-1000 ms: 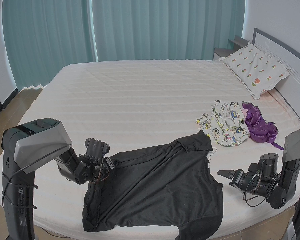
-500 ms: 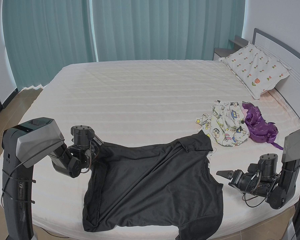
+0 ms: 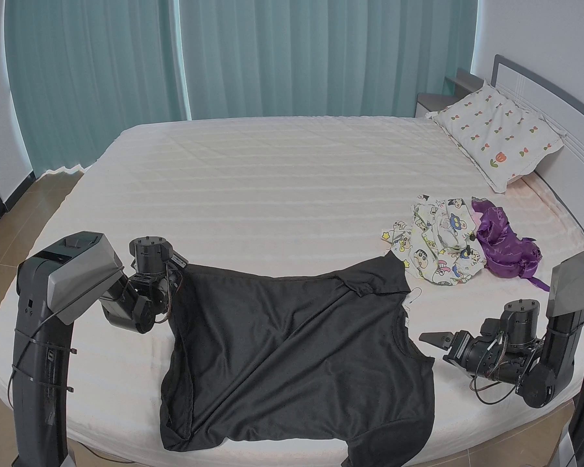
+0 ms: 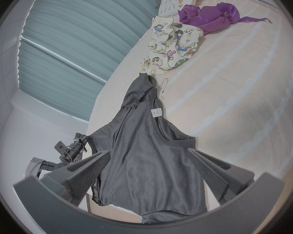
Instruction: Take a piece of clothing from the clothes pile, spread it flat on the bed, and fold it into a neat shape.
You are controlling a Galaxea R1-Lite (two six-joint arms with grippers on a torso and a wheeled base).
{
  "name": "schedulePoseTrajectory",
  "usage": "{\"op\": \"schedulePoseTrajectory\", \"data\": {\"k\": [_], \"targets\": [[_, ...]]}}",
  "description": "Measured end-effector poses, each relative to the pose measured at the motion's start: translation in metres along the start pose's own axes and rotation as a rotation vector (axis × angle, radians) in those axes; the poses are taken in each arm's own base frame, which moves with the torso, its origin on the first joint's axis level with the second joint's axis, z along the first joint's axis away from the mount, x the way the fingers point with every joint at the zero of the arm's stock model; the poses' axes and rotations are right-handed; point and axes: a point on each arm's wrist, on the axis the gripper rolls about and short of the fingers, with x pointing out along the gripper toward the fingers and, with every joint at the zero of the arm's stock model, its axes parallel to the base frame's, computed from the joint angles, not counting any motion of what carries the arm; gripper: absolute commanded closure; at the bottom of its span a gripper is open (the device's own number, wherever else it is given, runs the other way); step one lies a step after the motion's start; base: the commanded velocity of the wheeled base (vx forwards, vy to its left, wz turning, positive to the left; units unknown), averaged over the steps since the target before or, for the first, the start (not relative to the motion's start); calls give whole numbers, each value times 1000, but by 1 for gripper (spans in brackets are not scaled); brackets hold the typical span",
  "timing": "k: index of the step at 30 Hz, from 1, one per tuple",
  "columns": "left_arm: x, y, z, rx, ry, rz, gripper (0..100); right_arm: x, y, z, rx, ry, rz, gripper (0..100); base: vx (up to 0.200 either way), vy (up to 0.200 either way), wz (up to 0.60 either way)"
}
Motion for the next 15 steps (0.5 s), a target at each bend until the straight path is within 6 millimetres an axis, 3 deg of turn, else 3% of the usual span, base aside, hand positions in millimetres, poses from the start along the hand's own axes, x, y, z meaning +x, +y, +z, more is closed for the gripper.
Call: {"op": "schedulePoseTrajectory", "data": {"k": [8, 15], "targets": [[6, 4, 3, -75, -14, -2, 0, 1, -1, -1, -1, 1, 1, 0, 0, 0, 0], [-12, -4, 19, -146, 79, -75, 0, 3, -1, 0, -1, -5, 3, 0, 0, 0, 0]]}}
